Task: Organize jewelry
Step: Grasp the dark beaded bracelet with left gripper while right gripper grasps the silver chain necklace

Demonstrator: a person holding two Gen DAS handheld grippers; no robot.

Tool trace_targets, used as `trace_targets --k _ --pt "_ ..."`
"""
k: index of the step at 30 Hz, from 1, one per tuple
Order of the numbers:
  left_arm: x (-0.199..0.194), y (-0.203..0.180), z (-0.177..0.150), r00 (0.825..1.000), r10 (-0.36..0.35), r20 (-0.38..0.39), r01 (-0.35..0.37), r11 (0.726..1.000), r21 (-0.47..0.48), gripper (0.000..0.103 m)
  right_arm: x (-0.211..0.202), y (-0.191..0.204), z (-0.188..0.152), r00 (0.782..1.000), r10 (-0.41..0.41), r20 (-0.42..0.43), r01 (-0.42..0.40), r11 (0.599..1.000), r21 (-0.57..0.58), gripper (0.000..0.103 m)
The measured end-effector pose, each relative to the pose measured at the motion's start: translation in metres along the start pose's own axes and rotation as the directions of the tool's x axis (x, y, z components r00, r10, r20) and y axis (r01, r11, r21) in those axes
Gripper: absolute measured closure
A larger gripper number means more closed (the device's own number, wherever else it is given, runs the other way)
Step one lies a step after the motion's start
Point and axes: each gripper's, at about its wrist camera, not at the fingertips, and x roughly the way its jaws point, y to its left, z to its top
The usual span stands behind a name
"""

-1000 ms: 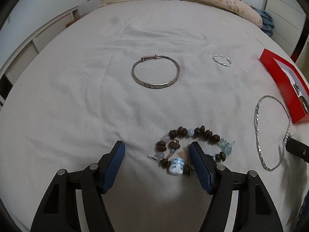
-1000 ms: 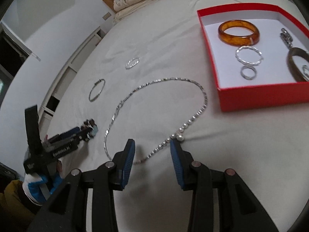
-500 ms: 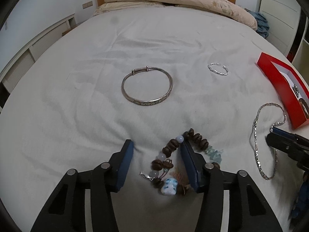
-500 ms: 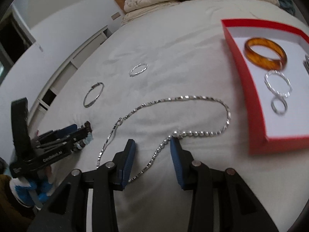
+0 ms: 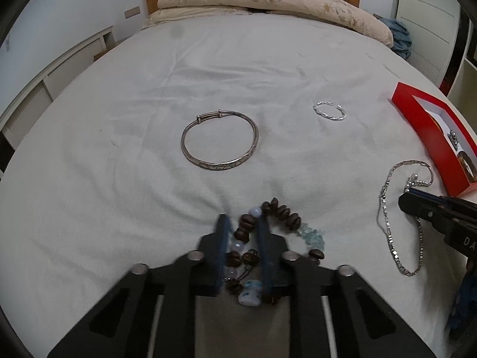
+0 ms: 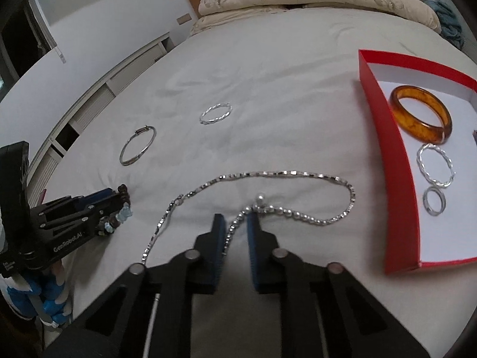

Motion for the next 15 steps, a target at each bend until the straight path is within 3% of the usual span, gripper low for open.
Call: trace_targets --k 4,15 --pt "-0.003 0.001 0.000 1.000 -0.008 -0.004 0.008 1.000 -0.006 0.093 -0.005 -0.005 -0.002 1.000 0.030 -0.008 -0.030 0.999 0.035 0.098" --pt "-0.041 -0.003 -0.001 0.999 -0.030 0.025 0.030 0.999 -0.010 0.093 -0.048 0.011 -0.006 0.990 0.134 0.035 -0.137 0.987 0.087 0.099"
